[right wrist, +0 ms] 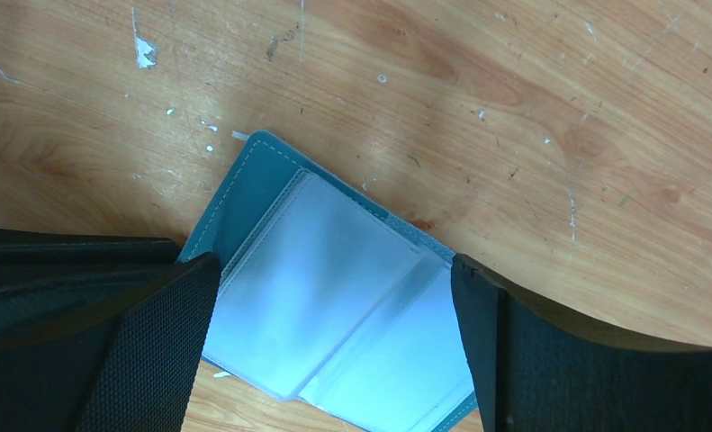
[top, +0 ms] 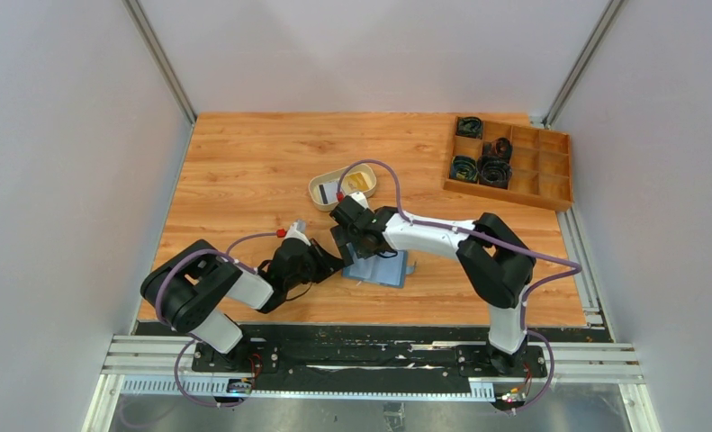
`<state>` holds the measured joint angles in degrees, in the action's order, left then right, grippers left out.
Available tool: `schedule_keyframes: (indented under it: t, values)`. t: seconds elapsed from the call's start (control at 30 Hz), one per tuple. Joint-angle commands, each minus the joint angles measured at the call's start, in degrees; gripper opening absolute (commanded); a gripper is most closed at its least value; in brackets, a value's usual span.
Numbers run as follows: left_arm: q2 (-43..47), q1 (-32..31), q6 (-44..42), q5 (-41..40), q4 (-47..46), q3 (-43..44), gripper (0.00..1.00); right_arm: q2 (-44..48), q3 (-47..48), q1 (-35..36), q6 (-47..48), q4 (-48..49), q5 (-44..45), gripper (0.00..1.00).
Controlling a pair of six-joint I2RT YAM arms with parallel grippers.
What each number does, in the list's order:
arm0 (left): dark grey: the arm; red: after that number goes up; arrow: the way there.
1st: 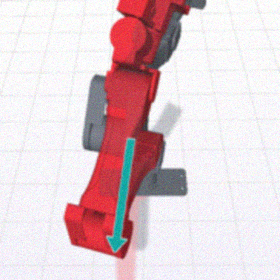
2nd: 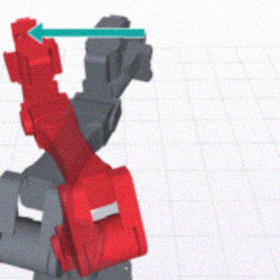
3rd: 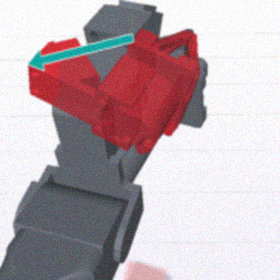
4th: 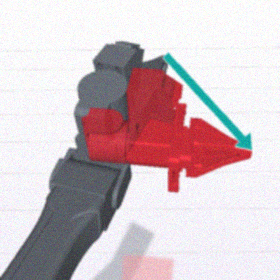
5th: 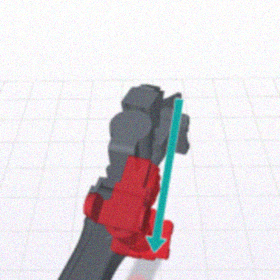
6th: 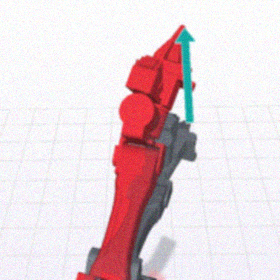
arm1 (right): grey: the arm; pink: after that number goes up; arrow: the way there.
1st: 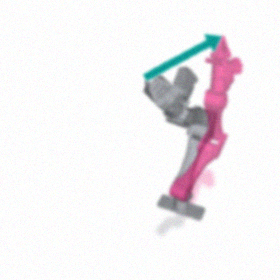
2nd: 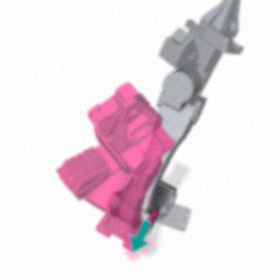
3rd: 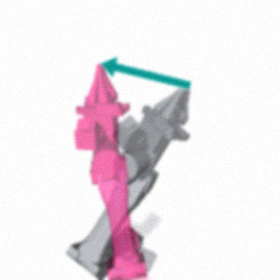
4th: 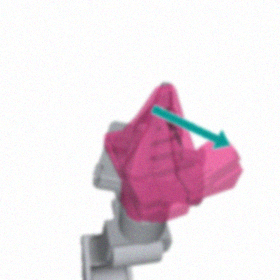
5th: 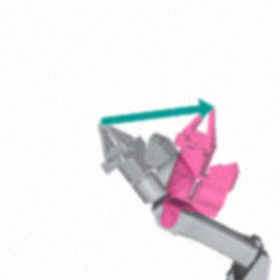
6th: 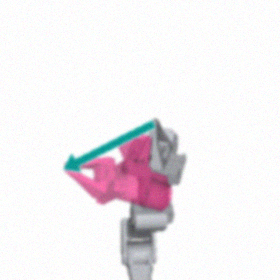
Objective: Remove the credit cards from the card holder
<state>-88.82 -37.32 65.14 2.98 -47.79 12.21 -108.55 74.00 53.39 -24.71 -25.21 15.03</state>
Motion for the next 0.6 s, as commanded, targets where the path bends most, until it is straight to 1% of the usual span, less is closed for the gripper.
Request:
schedule_keyframes:
  t: [0.0, 0.17, 0.33, 0.47, 0.57]
  values:
    - [-0.6, 0.1, -1.5, -2.8, 9.4, -2.6, 0.0, -0.9, -2.0, -0.4, 2.3, -14.6, 11.7, 1.0]
    - [0.4, 0.1, -1.0, -2.9, 9.4, -3.0, 0.0, -1.6, 0.8, 1.0, 1.8, -14.3, 9.5, 1.0]
    - [4.0, 0.0, -0.7, -5.9, 12.2, -3.5, 0.0, -4.3, 4.3, 1.7, 2.2, -14.7, 8.2, 1.0]
    - [8.7, 0.0, -1.0, -8.0, 16.9, -3.3, 0.0, -3.4, 2.6, 2.2, 2.4, -14.6, 8.2, 1.0]
    - [10.2, 0.0, -1.2, -8.7, 18.7, -2.7, 0.0, -3.1, 1.7, 2.1, 2.2, -13.7, 7.8, 1.0]
